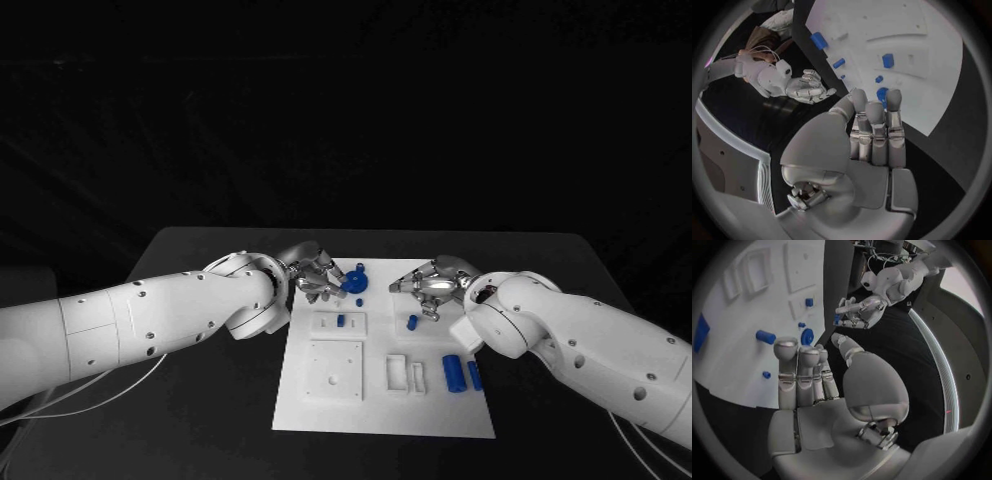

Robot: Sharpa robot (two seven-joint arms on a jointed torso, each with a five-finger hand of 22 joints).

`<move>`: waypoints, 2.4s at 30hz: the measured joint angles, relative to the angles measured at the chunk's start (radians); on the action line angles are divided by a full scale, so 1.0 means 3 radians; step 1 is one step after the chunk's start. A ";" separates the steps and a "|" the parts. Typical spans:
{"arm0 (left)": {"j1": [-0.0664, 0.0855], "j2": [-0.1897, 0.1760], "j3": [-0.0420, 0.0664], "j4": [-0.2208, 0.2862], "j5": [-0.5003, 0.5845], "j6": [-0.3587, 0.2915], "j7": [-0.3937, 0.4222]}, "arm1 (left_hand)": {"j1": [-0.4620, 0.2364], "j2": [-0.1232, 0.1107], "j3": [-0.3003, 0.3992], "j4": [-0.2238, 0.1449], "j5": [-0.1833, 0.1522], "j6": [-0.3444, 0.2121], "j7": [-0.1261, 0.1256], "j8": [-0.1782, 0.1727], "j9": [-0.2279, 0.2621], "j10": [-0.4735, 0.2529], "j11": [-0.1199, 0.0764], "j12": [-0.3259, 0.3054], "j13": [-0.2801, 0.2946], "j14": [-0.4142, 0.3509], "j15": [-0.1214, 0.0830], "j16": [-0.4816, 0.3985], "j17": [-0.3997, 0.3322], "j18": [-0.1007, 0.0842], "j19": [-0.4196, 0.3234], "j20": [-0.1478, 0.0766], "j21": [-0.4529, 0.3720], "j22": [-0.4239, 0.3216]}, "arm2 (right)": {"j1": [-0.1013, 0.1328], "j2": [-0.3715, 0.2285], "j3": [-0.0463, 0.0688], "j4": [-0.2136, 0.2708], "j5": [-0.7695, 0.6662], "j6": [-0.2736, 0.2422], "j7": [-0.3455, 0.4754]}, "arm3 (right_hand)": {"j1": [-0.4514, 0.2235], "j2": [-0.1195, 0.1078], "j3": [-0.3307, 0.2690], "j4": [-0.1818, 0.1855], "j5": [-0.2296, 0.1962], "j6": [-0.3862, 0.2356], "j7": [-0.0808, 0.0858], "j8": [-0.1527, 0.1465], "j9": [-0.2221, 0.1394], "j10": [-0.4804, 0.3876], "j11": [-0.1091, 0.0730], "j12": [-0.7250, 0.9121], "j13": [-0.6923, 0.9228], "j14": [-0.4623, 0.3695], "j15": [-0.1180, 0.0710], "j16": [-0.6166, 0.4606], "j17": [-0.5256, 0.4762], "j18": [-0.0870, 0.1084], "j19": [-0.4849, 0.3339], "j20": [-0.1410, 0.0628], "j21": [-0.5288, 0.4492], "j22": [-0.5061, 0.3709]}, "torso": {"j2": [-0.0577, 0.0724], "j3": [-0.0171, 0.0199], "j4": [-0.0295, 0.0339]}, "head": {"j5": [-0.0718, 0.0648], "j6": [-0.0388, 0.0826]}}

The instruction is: Assemble the parts on the task board

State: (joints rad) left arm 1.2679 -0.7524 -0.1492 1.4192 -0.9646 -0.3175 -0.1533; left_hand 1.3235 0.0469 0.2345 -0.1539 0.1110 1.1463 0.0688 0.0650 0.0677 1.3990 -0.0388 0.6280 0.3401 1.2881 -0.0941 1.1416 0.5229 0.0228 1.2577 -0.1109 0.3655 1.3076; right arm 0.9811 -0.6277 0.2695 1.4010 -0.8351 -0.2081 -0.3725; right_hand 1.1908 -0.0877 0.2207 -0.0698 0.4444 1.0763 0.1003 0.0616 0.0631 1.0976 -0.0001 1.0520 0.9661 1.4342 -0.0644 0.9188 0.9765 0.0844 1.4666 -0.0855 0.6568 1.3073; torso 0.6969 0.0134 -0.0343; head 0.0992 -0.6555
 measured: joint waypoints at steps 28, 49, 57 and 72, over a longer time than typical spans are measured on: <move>0.0040 0.0043 0.0000 0.0214 -0.0188 0.0033 -0.0015 | 0.0029 -0.0006 -0.0005 -0.0004 -0.0012 0.0009 -0.0005 0.0000 0.0000 0.0000 0.0000 0.0000 -0.0003 0.0000 0.0000 0.0000 -0.0003 0.0000 0.0000 0.0000 0.0013 -0.0001 | 0.0096 0.0240 -0.0055 -0.0072 0.0849 0.0065 -0.0341 | -0.0019 0.0109 -0.0399 0.0086 -0.0165 0.0000 0.0000 0.0000 0.0000 0.0041 0.0006 0.0016 0.0035 0.0012 -0.0012 0.0035 0.0037 0.0000 0.0000 0.0000 0.0025 0.0000 | 0.0007 0.0006 0.0000 | -0.0038 0.0004; 0.0041 0.0056 0.0000 0.0233 -0.0216 0.0065 -0.0028 | 0.0016 0.0004 0.0002 0.0003 -0.0013 0.0013 -0.0007 -0.0003 0.0000 0.0000 0.0000 0.0000 -0.0003 0.0000 0.0000 0.0000 -0.0009 0.0000 0.0000 0.0000 0.0026 0.0001 | 0.0100 0.0305 -0.0063 -0.0160 0.0916 0.0064 -0.0343 | 0.0055 0.0183 -0.0096 -0.0126 -0.0218 0.0072 -0.0021 0.0000 0.0000 0.0042 0.0006 0.0019 0.0047 0.0012 -0.0012 0.0035 0.0044 0.0000 0.0000 0.0000 0.0034 0.0000 | 0.0005 0.0006 -0.0001 | -0.0028 -0.0004; 0.0041 0.0061 0.0000 0.0234 -0.0219 0.0068 -0.0031 | 0.0015 0.0003 0.0002 0.0003 -0.0010 0.0012 -0.0006 0.0001 0.0000 0.0000 0.0000 0.0000 -0.0003 0.0000 0.0000 0.0000 -0.0008 0.0000 0.0000 0.0000 0.0026 0.0001 | 0.0100 0.0317 -0.0072 -0.0160 0.0904 0.0073 -0.0343 | 0.0023 0.0215 0.0086 -0.0297 -0.0242 0.0169 -0.0049 0.0000 0.0004 0.0054 -0.0005 0.0029 0.0053 0.0023 -0.0022 0.0049 0.0070 0.0000 0.0000 -0.0025 0.0063 0.0000 | 0.0004 0.0004 -0.0001 | -0.0025 -0.0005; 0.0042 0.0070 0.0000 0.0232 -0.0223 0.0081 -0.0042 | 0.0023 0.0006 0.0002 0.0002 -0.0011 0.0033 -0.0008 -0.0007 0.0000 0.0000 0.0000 0.0000 -0.0005 0.0000 0.0000 0.0013 -0.0014 0.0000 0.0000 0.0000 0.0026 0.0000 | 0.0100 0.0339 -0.0083 -0.0180 0.0876 0.0057 -0.0338 | 0.0027 0.0288 0.0501 -0.0476 -0.0449 0.0357 -0.0081 -0.0011 0.0011 0.0116 -0.0055 0.0062 0.0103 0.0021 -0.0045 0.0067 0.0105 0.0000 0.0000 -0.0049 0.0141 0.0000 | 0.0004 0.0006 -0.0001 | -0.0027 -0.0009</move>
State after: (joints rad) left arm 1.2803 -0.7313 -0.1491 1.4888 -1.0315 -0.2931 -0.1660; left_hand 1.3303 0.0488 0.2349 -0.1532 0.1075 1.1561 0.0665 0.0629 0.0678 1.3990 -0.0388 0.6279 0.3385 1.2882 -0.0941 1.1455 0.5188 0.0228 1.2578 -0.1109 0.3732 1.3077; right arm 1.0112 -0.5259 0.2447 1.3470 -0.5723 -0.1909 -0.4737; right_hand 1.1989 -0.0012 0.3709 -0.2126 0.3097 1.1835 0.0761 0.0582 0.0664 1.1324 -0.0165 1.0705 0.9971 1.4406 -0.0780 0.9390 1.0081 0.0844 1.4665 -0.1002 0.6991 1.3073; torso 0.6982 0.0151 -0.0345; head 0.0912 -0.6583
